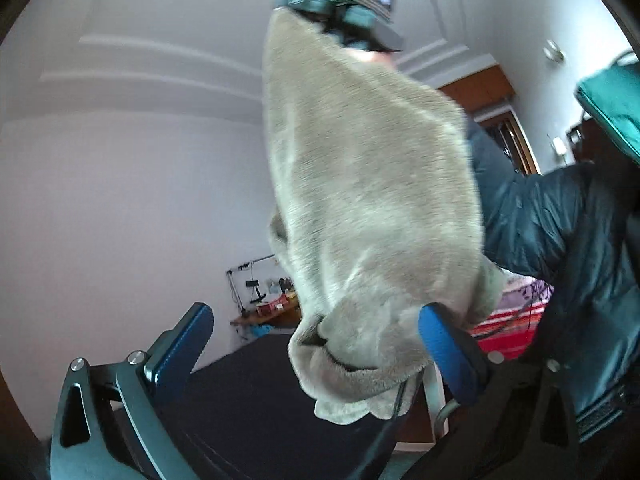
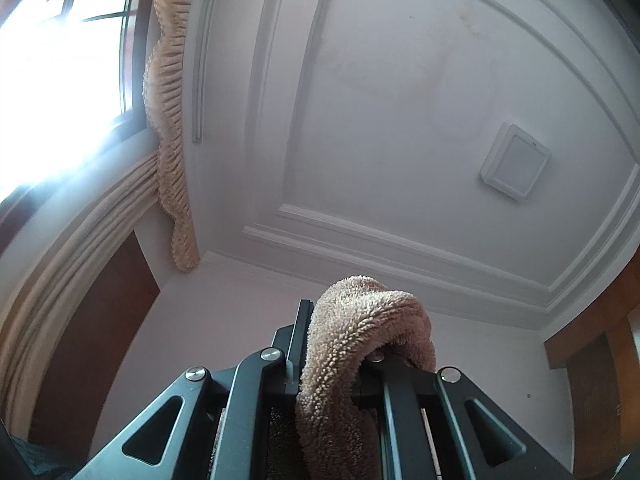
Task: Fold clothes
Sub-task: 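Lift the blanket high with both grippers, letting it hang unfolded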
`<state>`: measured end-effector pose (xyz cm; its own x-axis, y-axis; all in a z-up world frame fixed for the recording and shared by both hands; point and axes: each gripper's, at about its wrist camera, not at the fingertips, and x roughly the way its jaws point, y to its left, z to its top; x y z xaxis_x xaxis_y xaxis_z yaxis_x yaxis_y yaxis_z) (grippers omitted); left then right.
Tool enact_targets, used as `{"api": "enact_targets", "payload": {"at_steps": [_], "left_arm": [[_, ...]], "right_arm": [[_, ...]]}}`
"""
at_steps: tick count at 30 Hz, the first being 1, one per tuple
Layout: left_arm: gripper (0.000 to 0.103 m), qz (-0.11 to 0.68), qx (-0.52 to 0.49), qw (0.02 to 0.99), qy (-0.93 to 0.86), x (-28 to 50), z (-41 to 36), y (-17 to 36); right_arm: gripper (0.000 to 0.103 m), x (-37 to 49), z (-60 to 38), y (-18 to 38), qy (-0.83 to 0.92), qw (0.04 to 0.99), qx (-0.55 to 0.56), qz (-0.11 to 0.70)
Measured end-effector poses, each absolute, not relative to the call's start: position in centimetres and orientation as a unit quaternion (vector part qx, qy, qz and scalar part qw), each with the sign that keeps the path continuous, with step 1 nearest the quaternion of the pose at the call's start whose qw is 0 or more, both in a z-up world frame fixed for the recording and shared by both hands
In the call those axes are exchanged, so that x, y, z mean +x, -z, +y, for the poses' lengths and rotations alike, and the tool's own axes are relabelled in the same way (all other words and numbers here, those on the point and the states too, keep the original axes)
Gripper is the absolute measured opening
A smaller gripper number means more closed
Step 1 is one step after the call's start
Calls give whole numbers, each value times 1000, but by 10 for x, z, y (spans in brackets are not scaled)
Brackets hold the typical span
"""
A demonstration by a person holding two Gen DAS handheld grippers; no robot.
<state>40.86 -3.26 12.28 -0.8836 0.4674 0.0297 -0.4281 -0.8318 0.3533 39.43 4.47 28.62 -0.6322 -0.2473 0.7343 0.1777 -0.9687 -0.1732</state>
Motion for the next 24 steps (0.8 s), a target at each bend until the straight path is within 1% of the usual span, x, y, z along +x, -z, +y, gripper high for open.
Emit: {"api": "enact_targets", "payload": {"at_steps": [6,10,11,12,13,14,15,16,22,24], "left_arm": [[103,209,32,268,-940,403,-11,-116],[103,242,36,230,-942,397,5,-113],[102,235,30,224,-945,392,4,-115],[98,223,22,221,-949,386,1,-118],[83,210,14,218,-953,379,-2,-121],[71,198,5,214,-957,373,-4,-124],[43,185,-3,210,-960,367,-7,-127],[24,172,-11,207,-963,360,-10,-130],[17,96,-60,184,-976,321,-27,-148],[13,55,-43,150,-986,324,-47,-164]], "right_arm": [[11,397,41,-286,903,84,-417,58],[11,397,42,-283,904,83,-416,59],[11,397,42,-282,903,87,-417,56],[11,398,41,-284,902,88,-419,56],[11,399,41,-283,901,90,-421,56],[11,401,41,-281,899,89,-424,56],[11,403,42,-280,898,89,-428,57],[11,404,43,-280,897,88,-430,58],[11,400,56,-276,900,72,-427,53],[11,390,70,-273,909,82,-406,36]]}}
